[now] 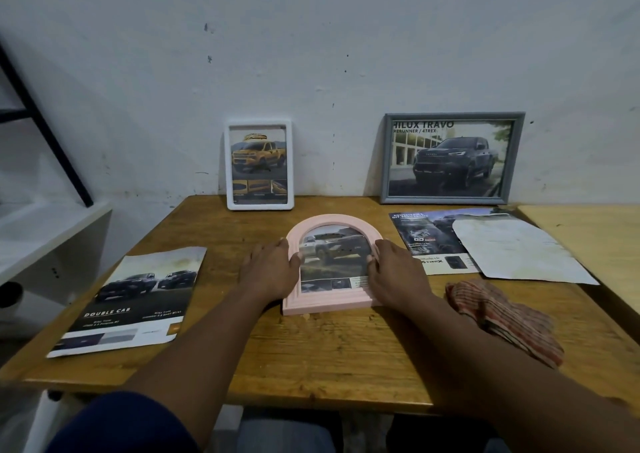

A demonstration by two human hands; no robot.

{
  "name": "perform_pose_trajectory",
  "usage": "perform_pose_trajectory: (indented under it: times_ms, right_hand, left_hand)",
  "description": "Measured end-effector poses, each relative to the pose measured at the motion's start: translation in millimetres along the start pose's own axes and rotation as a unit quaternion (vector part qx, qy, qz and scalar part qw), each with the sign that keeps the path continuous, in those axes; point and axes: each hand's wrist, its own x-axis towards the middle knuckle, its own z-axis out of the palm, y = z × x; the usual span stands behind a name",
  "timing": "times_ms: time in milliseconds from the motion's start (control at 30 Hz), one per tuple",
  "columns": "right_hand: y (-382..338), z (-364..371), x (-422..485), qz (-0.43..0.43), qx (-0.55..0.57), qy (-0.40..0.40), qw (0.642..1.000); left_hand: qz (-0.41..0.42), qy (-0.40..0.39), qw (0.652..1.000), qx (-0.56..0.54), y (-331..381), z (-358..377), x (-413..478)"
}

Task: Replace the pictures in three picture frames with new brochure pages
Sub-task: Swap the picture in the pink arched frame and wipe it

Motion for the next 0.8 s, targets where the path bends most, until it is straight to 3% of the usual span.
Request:
perform_pose_trajectory:
  times_ms: [133, 400, 500, 600, 700, 800]
  right_hand:
    - [-3, -14, -3, 0.009, 0.034, -0.023, 0.999]
    - [30, -70, -38, 0.057, -0.015, -0.053, 0.997]
    - [52, -83, -62, 0.05, -0.039, -0.055, 0.996]
    - [72, -91, -81, 0.046, -0.063, -0.047, 0.996]
    - [81, -90, -97, 0.059, -0.063, -0.092, 0.992]
    - [77, -83, -103, 0.045, -0.042, -0.055, 0.997]
  left_hand:
    - [0.04, 0.024, 0.995, 0.089, 8, -8, 2]
    - [0.18, -0.011, 0.983, 0.018, 91, 4, -28]
    - [0.222, -0.03, 0.973, 0.05, 120, 21, -44]
    - [0.235, -0.057, 0.967, 0.08, 133, 35, -52]
    - [0.229, -0.058, 0.969, 0.077, 132, 38, -54]
    - [0.223, -0.07, 0.97, 0.073, 126, 35, -53]
